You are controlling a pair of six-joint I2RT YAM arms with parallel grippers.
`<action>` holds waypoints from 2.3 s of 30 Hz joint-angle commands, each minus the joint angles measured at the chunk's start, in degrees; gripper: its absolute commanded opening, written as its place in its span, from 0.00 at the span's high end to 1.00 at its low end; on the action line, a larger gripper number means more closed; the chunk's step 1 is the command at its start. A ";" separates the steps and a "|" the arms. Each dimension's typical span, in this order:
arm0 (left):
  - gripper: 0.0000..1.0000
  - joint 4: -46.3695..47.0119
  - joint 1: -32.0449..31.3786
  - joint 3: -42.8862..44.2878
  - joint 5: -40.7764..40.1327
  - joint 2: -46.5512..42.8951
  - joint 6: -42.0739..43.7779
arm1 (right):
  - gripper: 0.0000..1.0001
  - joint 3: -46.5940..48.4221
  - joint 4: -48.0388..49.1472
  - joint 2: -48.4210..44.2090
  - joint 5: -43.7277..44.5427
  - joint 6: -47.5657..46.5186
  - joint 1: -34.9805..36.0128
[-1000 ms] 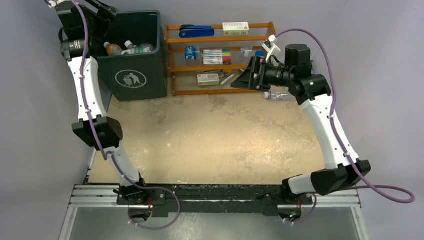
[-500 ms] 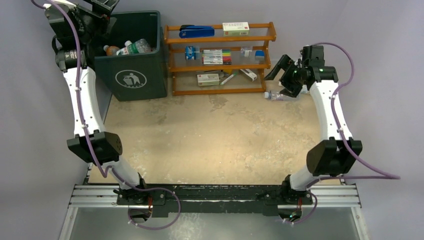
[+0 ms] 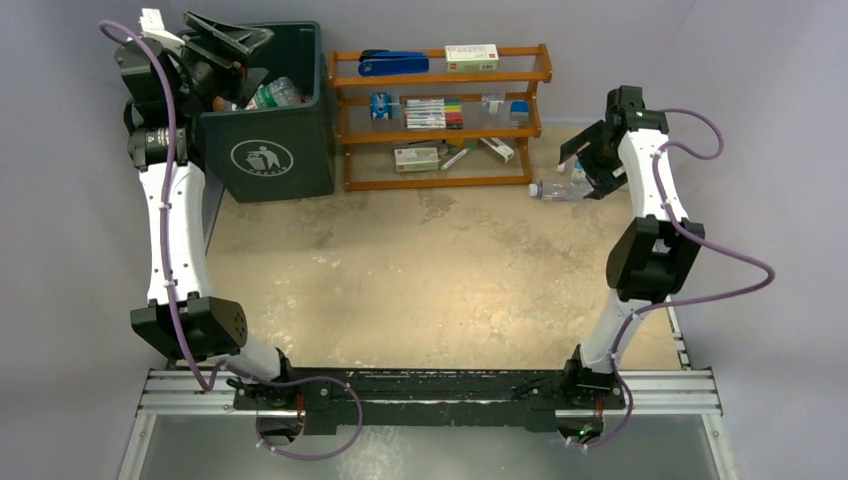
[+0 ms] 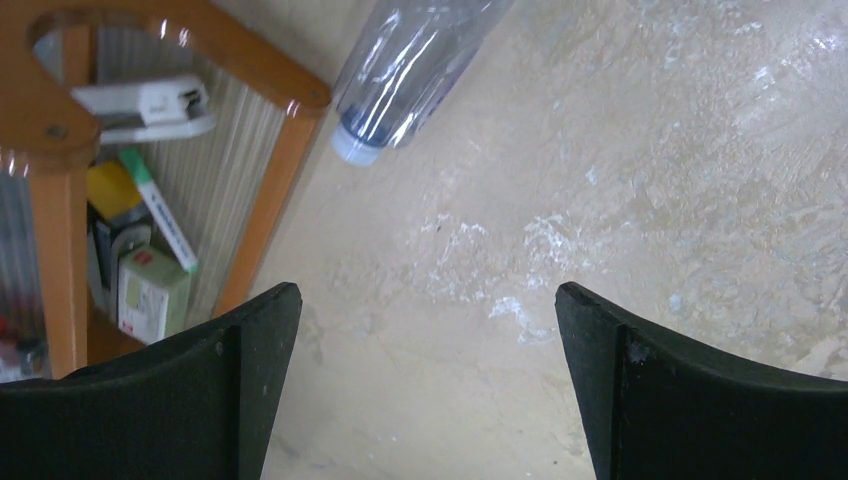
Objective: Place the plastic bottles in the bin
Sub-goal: Pick up the plastic bottle at the center of the board.
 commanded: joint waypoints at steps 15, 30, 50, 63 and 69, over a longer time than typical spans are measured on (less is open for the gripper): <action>0.13 -2.60 -1.98 -1.71 1.10 -5.10 2.59 | 0.02 11.21 -3.66 15.10 12.15 15.99 -0.90; 0.12 -5.63 -2.03 -1.21 0.10 -5.00 4.58 | 0.03 14.23 0.22 21.78 10.94 16.92 -2.72; 0.11 -8.74 -2.50 0.48 -0.33 -3.64 6.29 | 0.12 6.72 5.72 22.75 9.57 15.91 -2.73; 0.11 -11.26 -5.14 1.47 -0.01 -3.32 7.49 | 0.55 -9.45 12.39 13.40 8.89 10.47 -1.51; 0.11 -11.20 -7.31 0.11 1.58 -3.84 7.49 | 0.81 -17.16 16.94 7.07 5.03 3.79 0.30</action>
